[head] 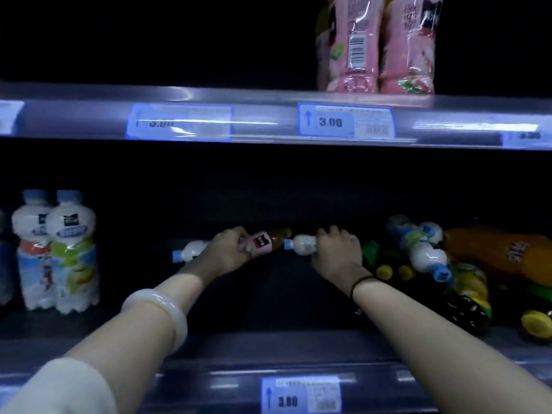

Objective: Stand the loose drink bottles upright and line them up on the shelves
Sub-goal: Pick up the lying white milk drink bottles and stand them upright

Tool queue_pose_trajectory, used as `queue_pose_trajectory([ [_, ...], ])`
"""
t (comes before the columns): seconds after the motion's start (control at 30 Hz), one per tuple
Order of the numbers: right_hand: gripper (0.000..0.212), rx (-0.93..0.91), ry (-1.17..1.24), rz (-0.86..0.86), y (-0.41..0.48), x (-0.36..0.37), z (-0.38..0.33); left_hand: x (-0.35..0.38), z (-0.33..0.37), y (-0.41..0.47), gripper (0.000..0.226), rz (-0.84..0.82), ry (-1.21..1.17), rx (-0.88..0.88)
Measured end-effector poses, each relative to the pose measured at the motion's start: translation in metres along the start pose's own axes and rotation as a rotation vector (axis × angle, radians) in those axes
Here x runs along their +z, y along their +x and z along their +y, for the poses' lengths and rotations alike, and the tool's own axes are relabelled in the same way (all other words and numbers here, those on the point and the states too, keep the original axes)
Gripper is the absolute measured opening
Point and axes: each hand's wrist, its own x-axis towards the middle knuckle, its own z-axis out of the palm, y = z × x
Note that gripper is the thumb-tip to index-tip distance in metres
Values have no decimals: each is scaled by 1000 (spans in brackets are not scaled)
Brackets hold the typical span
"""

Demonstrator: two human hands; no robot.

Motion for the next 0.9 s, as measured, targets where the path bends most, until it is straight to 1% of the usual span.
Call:
queue_pose_trajectory([
  [0.03, 49, 142, -51, -110, 1, 8, 9, 7, 5, 7, 24, -45, 13, 35],
  [0.07, 54, 256, -89, -181, 1, 17, 20, 16, 12, 15, 27, -96, 28, 79],
  [0.13, 53, 359, -115, -254, 2, 33, 38, 37, 32, 27, 42, -196, 29, 168],
  [0.17, 53, 355, -96, -284, 3, 39, 46, 49, 44, 31, 48, -249, -2, 197],
  [0.27, 59, 269, 17, -344, 1, 44, 54, 79, 70, 38, 56, -402, -50, 245],
  [0.33, 50, 219, 85, -295, -7, 37, 54, 95, 79, 42, 61, -464, -75, 234],
  [0.4, 38, 184, 186, -156, -14, 21, 56, 104, 86, 42, 70, -490, -106, 232],
  [0.5, 30, 177, 295, 152, -21, -16, 59, 115, 98, 40, 88, -449, -161, 263],
  [0.57, 26, 226, 433, 299, -20, -38, 60, 121, 113, 38, 92, -366, -365, 279],
  [0.63, 30, 248, 571, 376, -18, -54, 63, 128, 131, 36, 88, -237, -623, 264],
  [0.7, 37, 238, 812, 360, -16, -64, 70, 128, 142, 34, 76, -108, -771, 221],
  [0.77, 45, 231, 1088, 292, -17, -64, 82, 124, 146, 32, 65, -58, -782, 200],
  [0.8, 46, 248, 1157, 279, -16, -61, 90, 120, 147, 32, 62, -51, -768, 191],
  [0.83, 43, 275, 1138, 270, -16, -55, 98, 115, 147, 31, 60, -44, -762, 177],
  [0.87, 36, 289, 1055, 254, -15, -49, 106, 111, 149, 32, 59, -43, -771, 158],
  [0.9, 23, 287, 937, 203, -16, -41, 113, 106, 151, 32, 59, -42, -779, 139],
])
